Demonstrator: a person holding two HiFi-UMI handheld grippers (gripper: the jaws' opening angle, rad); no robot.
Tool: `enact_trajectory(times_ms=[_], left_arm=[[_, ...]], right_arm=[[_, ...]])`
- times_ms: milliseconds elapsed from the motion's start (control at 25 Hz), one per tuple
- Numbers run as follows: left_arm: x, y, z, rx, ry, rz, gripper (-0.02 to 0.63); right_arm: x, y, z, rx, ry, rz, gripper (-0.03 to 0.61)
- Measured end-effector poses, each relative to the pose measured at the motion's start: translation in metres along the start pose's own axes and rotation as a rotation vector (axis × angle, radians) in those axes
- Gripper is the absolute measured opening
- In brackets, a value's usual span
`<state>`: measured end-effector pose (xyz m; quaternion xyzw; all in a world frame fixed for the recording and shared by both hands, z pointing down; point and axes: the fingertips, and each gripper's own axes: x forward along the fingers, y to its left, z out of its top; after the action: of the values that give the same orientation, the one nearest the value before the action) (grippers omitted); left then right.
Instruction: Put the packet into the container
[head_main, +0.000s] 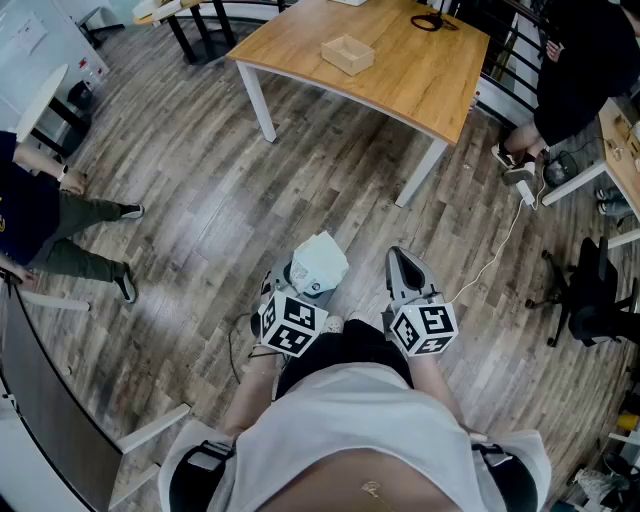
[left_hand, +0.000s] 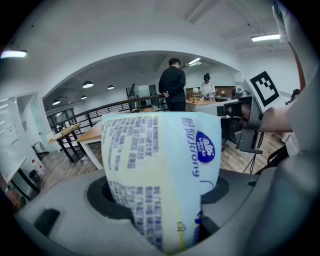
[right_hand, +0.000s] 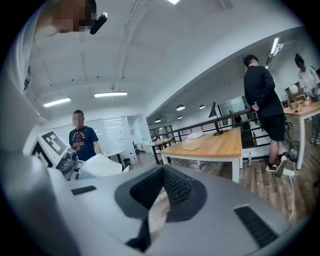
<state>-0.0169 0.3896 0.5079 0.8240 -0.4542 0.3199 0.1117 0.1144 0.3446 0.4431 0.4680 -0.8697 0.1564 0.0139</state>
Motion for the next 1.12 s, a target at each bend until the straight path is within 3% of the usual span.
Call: enact_trajectory(times_ms=[320,520,1120], left_arm=[[0.007,-0.001,0.009,-0.013,-0.015,-0.009,0.36],[0.005,0.004,0.01,-0.008,-0.026,-0.021,0.36],[0.014,0.027,0.02,0.022,-0.055,-0.046,0.36]], right_arm=[[0.01,0.0,0.001,0.018,0.003,0.009,0.011],[0.017,0.01,0.012,0.018,-0.051,0.027,0.011],[0.028,-0.001,0.019,0.038,-0.091,-0.038,0.012]])
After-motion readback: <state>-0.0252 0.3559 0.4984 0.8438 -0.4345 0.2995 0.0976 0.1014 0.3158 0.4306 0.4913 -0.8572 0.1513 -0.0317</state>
